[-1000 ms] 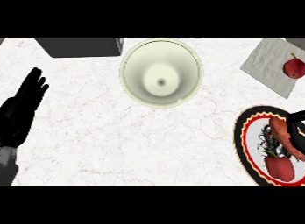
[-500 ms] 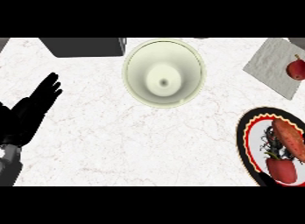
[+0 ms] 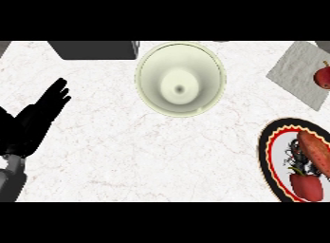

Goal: Pick the bell pepper from the plate and place it in the bowl

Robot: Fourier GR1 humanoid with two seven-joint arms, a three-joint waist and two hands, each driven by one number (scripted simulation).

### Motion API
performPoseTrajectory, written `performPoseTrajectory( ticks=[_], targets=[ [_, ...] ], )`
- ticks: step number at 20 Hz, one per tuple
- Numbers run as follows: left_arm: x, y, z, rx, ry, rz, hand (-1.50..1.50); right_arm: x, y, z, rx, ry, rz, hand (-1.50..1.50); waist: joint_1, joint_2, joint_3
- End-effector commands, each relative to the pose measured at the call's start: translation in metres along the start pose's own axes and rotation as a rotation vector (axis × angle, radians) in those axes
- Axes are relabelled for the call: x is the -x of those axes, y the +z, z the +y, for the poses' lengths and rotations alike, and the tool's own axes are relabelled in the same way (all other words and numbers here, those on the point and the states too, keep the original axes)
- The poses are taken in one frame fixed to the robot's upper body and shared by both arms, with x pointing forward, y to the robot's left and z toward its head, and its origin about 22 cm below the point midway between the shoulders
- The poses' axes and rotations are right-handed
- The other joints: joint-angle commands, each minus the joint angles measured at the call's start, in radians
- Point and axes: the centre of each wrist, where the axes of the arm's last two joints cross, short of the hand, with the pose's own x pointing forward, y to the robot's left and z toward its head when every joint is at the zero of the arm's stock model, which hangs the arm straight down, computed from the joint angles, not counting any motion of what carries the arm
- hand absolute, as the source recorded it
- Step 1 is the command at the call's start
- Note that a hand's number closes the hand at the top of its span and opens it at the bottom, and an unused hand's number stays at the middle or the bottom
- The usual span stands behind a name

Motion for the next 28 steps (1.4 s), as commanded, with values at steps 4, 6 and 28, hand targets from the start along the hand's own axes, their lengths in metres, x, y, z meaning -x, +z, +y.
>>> performPoseTrajectory(
  ticks=[4, 6, 28],
  targets=[
    [-0.004, -0.007, -0.005, 0.034, -0.015, -0.001, 0.0, -0.049, -0.011, -0.03, -0.165, 0.225, 0.176, -1.5, 0.032, 0.009, 0.0],
    [0.011, -0.003, -0.01, 0.035, -0.009, -0.005, 0.0, -0.066, -0.013, -0.037, -0.211, 0.232, 0.183, -1.5, 0.027, 0.004, 0.0],
    [0.005, -0.018, -0.009, 0.008, 0.003, 0.019, 0.0, -0.1, -0.069, -0.002, -0.481, 0.474, 0.416, -1.5, 0.002, -0.005, 0.005]
  ],
)
